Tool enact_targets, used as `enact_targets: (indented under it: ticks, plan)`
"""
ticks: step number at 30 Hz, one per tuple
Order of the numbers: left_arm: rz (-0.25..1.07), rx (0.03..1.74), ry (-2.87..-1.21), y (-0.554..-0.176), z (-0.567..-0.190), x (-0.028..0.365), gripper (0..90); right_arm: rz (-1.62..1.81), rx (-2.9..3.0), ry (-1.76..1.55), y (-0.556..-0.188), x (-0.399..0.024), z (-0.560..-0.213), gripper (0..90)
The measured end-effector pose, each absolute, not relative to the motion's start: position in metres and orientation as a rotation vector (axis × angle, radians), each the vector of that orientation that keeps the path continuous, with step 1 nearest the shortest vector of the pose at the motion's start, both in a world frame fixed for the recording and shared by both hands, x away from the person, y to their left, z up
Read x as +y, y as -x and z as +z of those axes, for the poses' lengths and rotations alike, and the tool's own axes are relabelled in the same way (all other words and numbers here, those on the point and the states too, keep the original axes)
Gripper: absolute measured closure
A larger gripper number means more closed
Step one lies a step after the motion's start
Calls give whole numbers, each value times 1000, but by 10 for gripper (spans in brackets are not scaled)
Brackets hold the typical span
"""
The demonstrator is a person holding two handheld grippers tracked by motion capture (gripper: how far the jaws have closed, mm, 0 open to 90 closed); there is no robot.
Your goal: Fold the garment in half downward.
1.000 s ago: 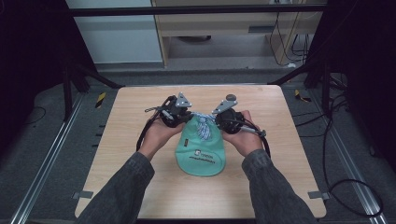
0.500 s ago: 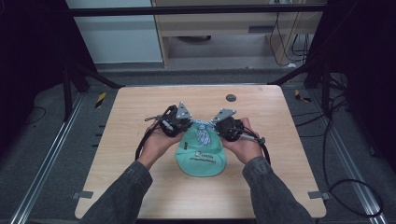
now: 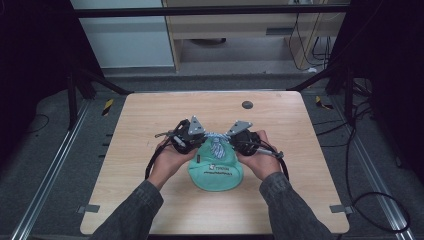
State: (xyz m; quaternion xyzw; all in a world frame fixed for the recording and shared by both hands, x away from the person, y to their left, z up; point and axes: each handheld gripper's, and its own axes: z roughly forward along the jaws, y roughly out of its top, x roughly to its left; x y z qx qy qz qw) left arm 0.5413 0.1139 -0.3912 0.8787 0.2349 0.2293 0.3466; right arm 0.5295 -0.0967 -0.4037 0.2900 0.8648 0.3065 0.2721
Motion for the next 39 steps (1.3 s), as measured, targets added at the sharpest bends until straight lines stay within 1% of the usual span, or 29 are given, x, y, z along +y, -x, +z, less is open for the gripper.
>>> enact_targets:
  ticks: [5,12,21,30,39]
  plan:
    - [585,611,-2279,-544,-391,114,843,824,2320,-783,-530,-97,-400,839]
    - [544,604,-2296,-530,-405,112,843,821,2347,-767,-522,-99,-410,833]
    - [489,628,-2292,-518,-413,118,845,835,2364,-741,-512,-104,-416,834]
    - [467,628,-2286,-509,-418,121,847,848,2379,-726,-505,-106,-418,836]
    - [441,629,-2298,-498,-428,127,847,860,2411,-702,-489,-106,-431,835]
